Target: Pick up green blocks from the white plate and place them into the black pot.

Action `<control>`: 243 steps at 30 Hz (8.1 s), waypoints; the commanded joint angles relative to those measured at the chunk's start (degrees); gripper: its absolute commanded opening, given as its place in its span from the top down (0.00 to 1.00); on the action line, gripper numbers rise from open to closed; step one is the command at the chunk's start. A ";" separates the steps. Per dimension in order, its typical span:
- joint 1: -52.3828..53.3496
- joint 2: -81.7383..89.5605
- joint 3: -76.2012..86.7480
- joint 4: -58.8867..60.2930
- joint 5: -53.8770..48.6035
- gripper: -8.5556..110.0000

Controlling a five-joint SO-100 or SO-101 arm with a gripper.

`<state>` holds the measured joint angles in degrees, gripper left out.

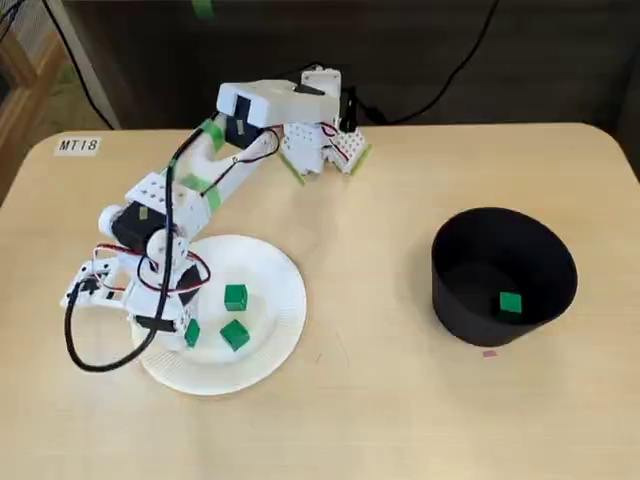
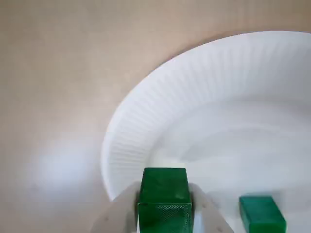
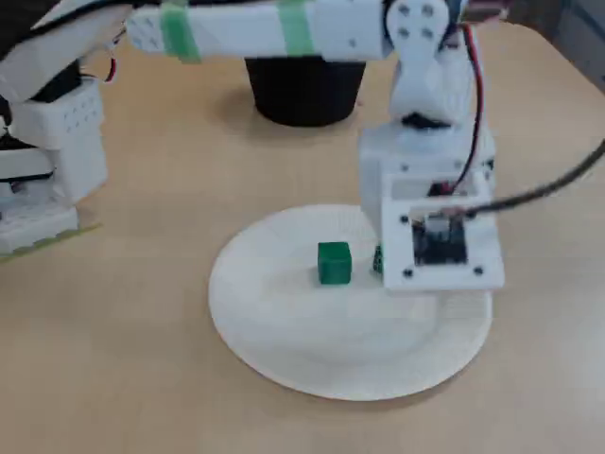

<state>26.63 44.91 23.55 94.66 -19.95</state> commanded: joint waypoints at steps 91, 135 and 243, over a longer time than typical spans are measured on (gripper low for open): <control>-0.18 43.68 63.90 -0.09 68.20 0.81; -3.69 21.45 52.56 -15.73 68.99 0.85; -10.28 36.65 56.25 -16.52 47.90 0.73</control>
<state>15.56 82.09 82.62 77.61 27.16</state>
